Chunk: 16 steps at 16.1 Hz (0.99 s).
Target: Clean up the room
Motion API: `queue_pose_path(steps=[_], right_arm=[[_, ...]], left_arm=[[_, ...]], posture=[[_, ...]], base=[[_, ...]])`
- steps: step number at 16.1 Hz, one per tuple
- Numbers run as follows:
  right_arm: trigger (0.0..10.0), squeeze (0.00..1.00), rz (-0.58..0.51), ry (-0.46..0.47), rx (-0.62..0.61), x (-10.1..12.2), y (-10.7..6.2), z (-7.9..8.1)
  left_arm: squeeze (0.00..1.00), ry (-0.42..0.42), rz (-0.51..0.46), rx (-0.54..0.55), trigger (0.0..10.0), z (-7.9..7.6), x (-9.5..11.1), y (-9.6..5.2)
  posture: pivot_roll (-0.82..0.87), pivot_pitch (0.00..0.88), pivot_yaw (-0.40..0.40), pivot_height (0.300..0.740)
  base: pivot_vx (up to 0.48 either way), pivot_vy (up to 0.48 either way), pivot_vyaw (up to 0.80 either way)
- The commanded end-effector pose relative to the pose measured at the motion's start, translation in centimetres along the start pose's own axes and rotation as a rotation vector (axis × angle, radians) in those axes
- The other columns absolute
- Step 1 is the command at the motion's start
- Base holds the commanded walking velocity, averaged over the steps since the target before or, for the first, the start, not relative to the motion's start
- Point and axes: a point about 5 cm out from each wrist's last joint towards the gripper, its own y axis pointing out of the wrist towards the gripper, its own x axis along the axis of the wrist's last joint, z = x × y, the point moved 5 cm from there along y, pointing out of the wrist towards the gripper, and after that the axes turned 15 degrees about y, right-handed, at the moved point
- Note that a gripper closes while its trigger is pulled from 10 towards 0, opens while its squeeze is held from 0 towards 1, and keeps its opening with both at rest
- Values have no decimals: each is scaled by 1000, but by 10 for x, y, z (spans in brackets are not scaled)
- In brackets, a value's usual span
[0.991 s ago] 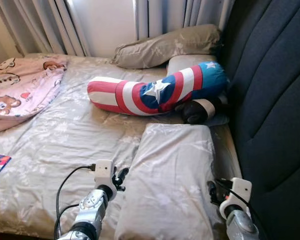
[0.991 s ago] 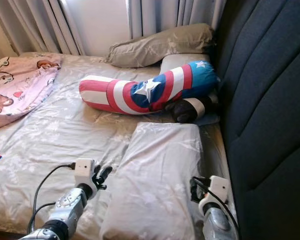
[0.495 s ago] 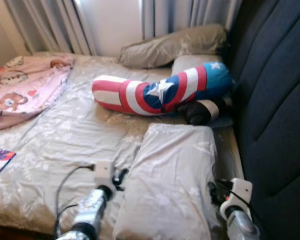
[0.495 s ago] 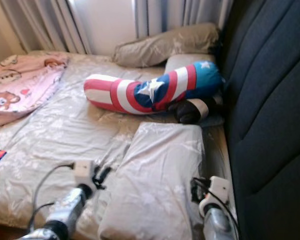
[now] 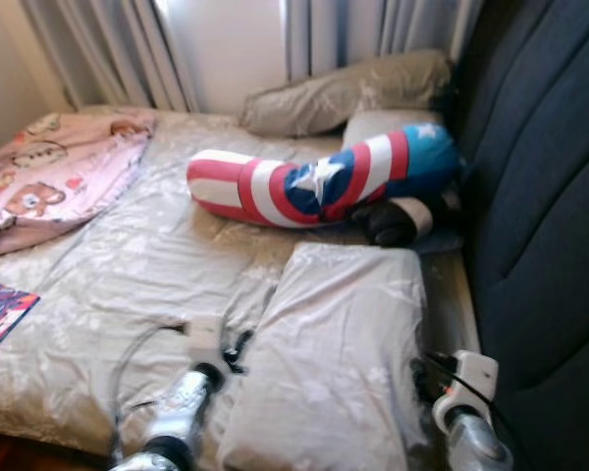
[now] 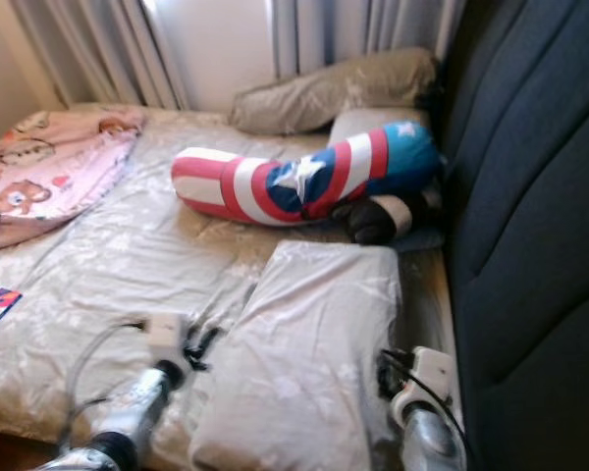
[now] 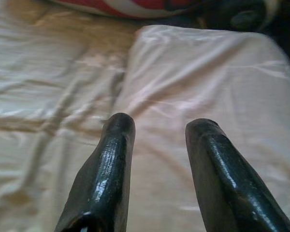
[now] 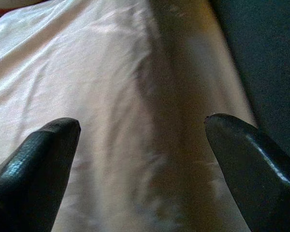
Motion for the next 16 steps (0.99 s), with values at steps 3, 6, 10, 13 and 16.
queue_pose_path(steps=[3, 6, 10, 13, 16], right_arm=[[10000, 0, 1, 14, 15, -2, 1, 8], [10000, 0, 2, 14, 15, -2, 1, 8], [10000, 0, 23, 23, 6, -5, 1, 7], [10000, 0, 20, 14, 9, -5, 1, 8], [10000, 0, 10, 9, 12, -3, 2, 9]], left_arm=[[0, 4, 14, 15, 10000, 12, -4, -3], [0, -11, 16, 14, 10000, 12, -4, -3], [0, -31, 33, 19, 10000, 13, -7, -4], [0, -20, 29, 18, 10000, 13, -7, -4], [0, -16, 26, 8, 10000, 12, -6, -4]], posture=[[-11, 26, -29, 740], [-11, 26, -30, 740], [-11, 26, -31, 740], [-10, 26, -31, 740], [-8, 26, -31, 740]], base=[[0, 0, 0], [0, 0, 0], [0, 102, -166], [0, 0, -654], [0, 0, 0]])
